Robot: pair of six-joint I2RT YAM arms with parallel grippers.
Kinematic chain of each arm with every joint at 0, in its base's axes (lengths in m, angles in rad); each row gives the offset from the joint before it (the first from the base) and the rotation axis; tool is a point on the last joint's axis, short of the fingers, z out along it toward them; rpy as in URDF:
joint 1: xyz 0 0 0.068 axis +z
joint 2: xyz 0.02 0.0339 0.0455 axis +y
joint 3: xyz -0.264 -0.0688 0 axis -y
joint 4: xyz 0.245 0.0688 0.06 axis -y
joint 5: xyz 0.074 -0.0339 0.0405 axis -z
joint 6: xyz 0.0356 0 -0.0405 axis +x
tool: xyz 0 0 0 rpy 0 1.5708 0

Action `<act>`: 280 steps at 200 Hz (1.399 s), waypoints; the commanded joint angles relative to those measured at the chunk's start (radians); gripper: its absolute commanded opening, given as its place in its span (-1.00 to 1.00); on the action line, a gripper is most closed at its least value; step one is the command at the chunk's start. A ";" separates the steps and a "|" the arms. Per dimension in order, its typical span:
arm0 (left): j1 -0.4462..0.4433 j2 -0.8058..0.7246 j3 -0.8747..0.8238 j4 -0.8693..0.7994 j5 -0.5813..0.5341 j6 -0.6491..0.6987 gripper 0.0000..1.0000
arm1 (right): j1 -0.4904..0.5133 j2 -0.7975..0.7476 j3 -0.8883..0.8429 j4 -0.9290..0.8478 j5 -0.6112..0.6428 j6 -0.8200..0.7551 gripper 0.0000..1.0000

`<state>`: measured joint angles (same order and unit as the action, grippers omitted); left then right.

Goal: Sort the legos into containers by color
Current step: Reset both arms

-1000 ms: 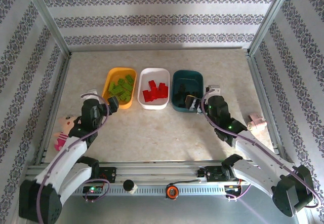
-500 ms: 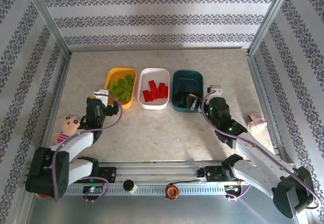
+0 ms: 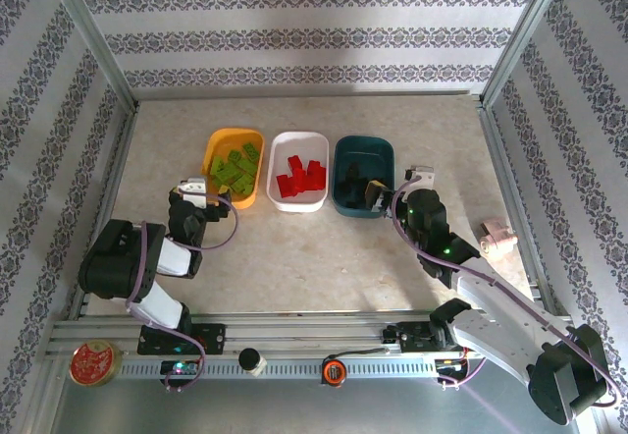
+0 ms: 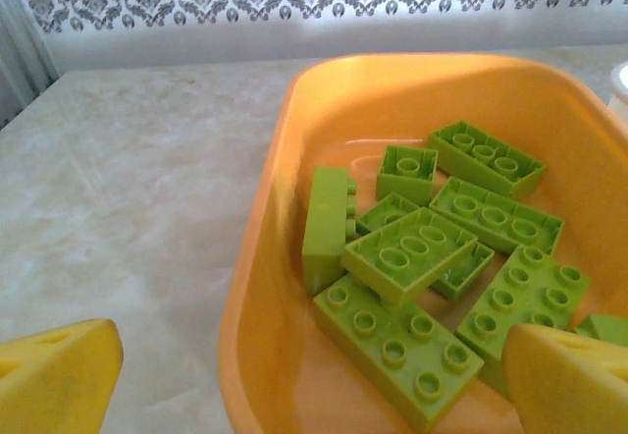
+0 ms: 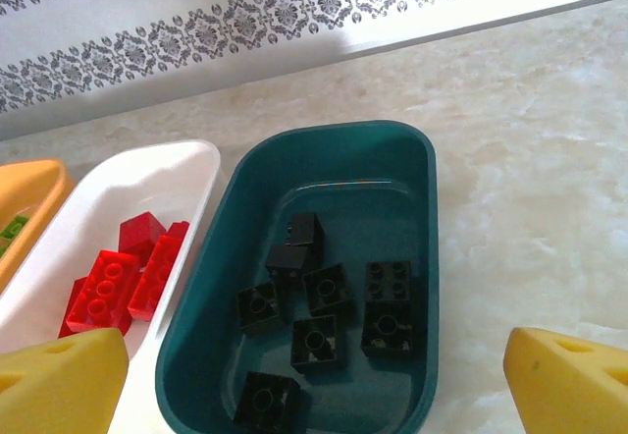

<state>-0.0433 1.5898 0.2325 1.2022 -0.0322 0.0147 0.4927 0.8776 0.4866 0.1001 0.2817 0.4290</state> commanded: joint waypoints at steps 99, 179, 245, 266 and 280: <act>0.051 0.002 0.123 -0.192 -0.060 -0.058 0.99 | -0.129 0.035 0.033 0.024 0.296 -0.035 0.96; 0.034 0.006 0.128 -0.198 -0.091 -0.046 0.99 | -0.339 0.382 -0.090 0.562 -0.014 -0.458 0.96; 0.034 0.005 0.139 -0.216 -0.059 -0.034 0.99 | -0.453 0.665 -0.127 0.907 -0.192 -0.406 0.97; 0.034 0.004 0.140 -0.222 -0.053 -0.031 0.99 | -0.476 0.647 -0.107 0.830 -0.226 -0.390 0.97; 0.034 0.005 0.141 -0.222 -0.052 -0.030 0.99 | -0.476 0.652 -0.112 0.848 -0.224 -0.391 0.96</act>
<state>-0.0063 1.5925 0.3542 1.0119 -0.1036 -0.0273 0.0269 1.5223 0.3748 0.8600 0.1188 0.0101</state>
